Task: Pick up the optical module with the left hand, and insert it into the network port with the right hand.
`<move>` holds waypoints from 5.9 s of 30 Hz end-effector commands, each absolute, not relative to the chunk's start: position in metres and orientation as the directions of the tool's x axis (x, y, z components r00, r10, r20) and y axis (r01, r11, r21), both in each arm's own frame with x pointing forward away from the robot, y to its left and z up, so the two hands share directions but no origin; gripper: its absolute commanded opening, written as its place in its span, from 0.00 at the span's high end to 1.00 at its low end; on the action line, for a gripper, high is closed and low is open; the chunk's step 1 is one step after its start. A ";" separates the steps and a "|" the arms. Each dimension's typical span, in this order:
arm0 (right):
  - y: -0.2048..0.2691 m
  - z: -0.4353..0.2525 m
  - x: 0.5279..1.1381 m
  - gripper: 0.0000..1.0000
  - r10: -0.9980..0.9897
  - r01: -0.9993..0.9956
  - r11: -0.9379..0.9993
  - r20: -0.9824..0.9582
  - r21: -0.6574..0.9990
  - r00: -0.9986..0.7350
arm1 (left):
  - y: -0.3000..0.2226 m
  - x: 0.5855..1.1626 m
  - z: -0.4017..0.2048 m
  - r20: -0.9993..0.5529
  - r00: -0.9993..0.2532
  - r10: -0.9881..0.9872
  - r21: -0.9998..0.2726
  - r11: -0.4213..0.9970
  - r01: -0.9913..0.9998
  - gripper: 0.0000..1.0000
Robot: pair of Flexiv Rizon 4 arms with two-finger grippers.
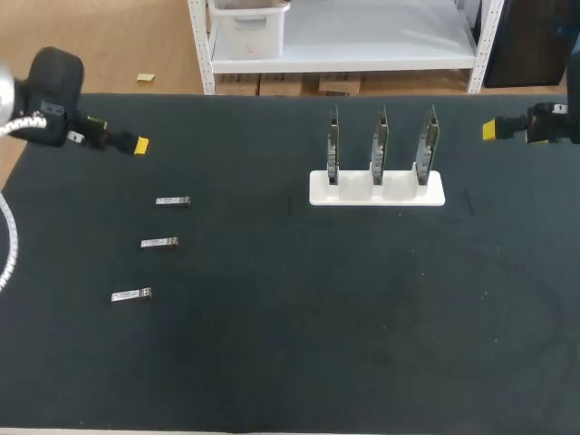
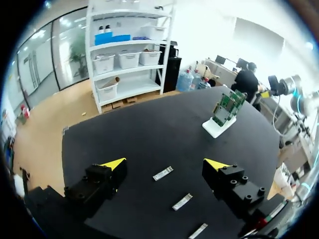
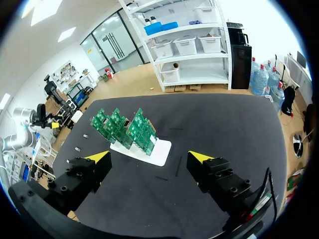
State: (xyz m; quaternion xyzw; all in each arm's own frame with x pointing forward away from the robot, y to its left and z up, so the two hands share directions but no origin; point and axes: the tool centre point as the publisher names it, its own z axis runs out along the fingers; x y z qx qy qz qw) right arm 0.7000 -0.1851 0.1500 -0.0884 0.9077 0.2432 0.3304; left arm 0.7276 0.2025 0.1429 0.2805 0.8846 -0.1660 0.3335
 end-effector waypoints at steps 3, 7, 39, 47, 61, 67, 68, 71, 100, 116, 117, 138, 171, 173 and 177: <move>-0.185 0.150 0.700 0.00 0.000 -0.321 0.866 -0.643 0.383 -0.766 | 0.212 0.762 0.139 -0.537 -0.494 0.683 -0.054 0.557 0.829 0.00; -0.185 0.150 0.700 0.00 0.000 -0.321 0.866 -0.643 0.383 -0.766 | 0.215 0.766 0.126 -0.411 -0.385 0.827 -0.016 0.415 0.910 0.00; -0.185 0.150 0.700 0.00 0.000 -0.321 0.866 -0.643 0.383 -0.766 | 0.196 0.749 0.022 -0.031 -0.021 0.999 0.016 0.022 1.000 0.00; -0.185 0.150 0.700 0.00 0.000 -0.321 0.866 -0.643 0.383 -0.766 | 0.196 0.746 0.009 -0.016 -0.053 0.998 0.007 0.053 0.999 0.00; -0.185 0.150 0.700 0.00 0.000 -0.321 0.866 -0.643 0.383 -0.766 | 0.197 0.748 -0.008 -0.020 -0.090 0.996 -0.011 0.089 0.996 0.00; -0.185 0.150 0.700 0.00 0.000 -0.321 0.866 -0.643 0.383 -0.766 | 0.196 0.746 -0.012 -0.025 -0.094 0.995 -0.013 0.094 0.995 0.00; -0.185 0.150 0.700 0.00 0.000 -0.321 0.866 -0.643 0.383 -0.766 | 0.196 0.746 -0.012 -0.026 -0.095 0.995 -0.014 0.094 0.995 0.00; -0.185 0.150 0.700 0.00 0.000 -0.321 0.866 -0.643 0.383 -0.766 | 0.195 0.746 -0.012 -0.027 -0.095 0.995 -0.015 0.095 0.995 0.00; -0.185 0.150 0.700 0.00 0.000 -0.321 0.866 -0.643 0.383 -0.766 | 0.195 0.750 -0.014 -0.141 -0.248 0.958 -0.035 0.246 0.969 1.00; -0.185 0.150 0.700 0.00 0.000 -0.321 0.866 -0.643 0.383 -0.766 | 0.191 0.817 0.089 -0.667 -0.582 0.465 -0.228 0.617 0.754 1.00; -0.185 0.150 0.700 0.00 0.000 -0.321 0.866 -0.643 0.383 -0.766 | 0.190 0.822 0.105 -0.716 -0.569 0.404 -0.238 0.625 0.743 1.00; -0.185 0.150 0.700 0.00 0.000 -0.321 0.866 -0.643 0.383 -0.766 | 0.087 0.833 0.254 -0.989 -0.039 0.141 0.013 0.349 0.937 1.00; -0.185 0.150 0.700 0.00 0.000 -0.321 0.866 -0.643 0.383 -0.766 | -0.064 0.779 0.243 -1.000 0.018 -0.004 0.018 -0.126 0.992 1.00; -0.185 0.150 0.700 0.00 0.000 -0.321 0.866 -0.643 0.383 -0.766 | -0.069 0.776 0.239 -1.000 0.025 0.005 0.025 -0.112 0.993 1.00; -0.185 0.150 0.700 0.00 0.000 -0.321 0.866 -0.643 0.383 -0.766 | -0.077 0.773 0.229 -0.999 0.026 0.025 0.024 -0.100 0.995 1.00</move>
